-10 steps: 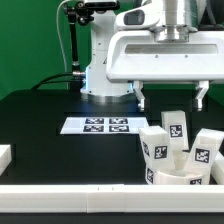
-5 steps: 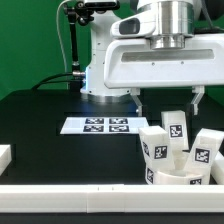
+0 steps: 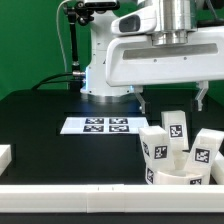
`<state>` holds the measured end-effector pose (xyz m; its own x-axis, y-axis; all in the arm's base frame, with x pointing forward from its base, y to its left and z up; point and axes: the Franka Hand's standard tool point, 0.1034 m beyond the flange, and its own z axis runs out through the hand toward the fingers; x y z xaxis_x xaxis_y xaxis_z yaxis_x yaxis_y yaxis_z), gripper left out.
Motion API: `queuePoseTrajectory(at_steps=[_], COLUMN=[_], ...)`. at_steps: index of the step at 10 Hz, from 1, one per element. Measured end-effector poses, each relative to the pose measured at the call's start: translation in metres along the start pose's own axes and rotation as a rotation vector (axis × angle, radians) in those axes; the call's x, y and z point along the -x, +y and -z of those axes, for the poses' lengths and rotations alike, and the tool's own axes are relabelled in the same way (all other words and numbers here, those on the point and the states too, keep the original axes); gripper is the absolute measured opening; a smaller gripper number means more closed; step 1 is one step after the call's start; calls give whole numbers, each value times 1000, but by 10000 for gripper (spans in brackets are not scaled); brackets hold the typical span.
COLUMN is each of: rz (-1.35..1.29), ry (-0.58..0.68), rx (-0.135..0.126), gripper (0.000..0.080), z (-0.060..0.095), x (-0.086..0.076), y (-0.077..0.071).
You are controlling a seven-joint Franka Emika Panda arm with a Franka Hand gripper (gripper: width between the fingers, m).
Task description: Assemble stool
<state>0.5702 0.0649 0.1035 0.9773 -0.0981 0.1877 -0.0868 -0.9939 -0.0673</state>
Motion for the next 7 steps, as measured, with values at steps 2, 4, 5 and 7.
queuePoseTrajectory(at_steps=[2,4,5,7], rz=[0,6,9,10], ry=[-2,-14,-12,-1], rx=[0,-6,-7,0], gripper=[649,649,649,649], z=[-1,-5,-7,-13], x=[1,10,12,14], y=[0,-9,-12,-13])
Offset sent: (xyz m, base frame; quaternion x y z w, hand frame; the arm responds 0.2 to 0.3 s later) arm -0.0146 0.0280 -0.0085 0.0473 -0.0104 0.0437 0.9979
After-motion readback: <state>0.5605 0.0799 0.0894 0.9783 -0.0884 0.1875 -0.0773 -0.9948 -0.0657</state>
